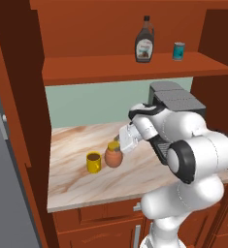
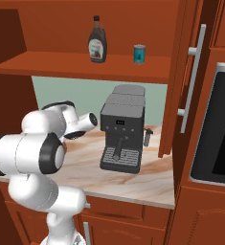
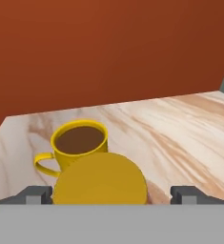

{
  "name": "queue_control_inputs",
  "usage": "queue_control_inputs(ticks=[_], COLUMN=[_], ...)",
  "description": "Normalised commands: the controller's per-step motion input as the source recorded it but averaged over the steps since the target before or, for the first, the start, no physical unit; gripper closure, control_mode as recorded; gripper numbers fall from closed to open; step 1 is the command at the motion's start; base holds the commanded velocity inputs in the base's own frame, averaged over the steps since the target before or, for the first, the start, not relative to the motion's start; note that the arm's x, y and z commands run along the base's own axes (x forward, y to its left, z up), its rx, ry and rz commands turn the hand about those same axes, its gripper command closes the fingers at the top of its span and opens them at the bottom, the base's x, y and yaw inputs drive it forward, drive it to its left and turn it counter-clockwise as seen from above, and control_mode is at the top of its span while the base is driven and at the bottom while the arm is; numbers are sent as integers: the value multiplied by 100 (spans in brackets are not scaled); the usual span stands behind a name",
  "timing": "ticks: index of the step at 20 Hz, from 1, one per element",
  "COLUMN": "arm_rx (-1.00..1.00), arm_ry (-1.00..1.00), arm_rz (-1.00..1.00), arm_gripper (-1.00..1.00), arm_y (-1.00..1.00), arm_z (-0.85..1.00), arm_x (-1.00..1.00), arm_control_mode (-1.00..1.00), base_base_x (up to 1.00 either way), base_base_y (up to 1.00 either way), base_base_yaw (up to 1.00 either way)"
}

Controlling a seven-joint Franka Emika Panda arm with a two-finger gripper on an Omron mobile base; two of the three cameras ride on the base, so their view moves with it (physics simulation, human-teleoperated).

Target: Pick the syrup bottle and honey bottle from the cabinet and place them next to the mug.

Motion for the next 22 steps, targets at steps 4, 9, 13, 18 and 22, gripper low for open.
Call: queue_control_inputs(ticks=[4,9,13,18,22], arm_rx=[0,0,0,0,0], arm_ry=[0,0,0,0,0], arm_rz=[0,-1,-12,-22,-30], arm_gripper=[-100,-100,-100,-100,-100], arm_y=[0,0,-1,-14,-29], arm_z=[44,44,30,32,39], arm_x=[-4,-22,-28,-44,-50], arm_control_mode=[-100,-100,-100,-100,-100], base_base_x=[0,0,0,0,0], base_base_y=[0,0,0,0,0], base_base_yaw=[0,0,0,0,0])
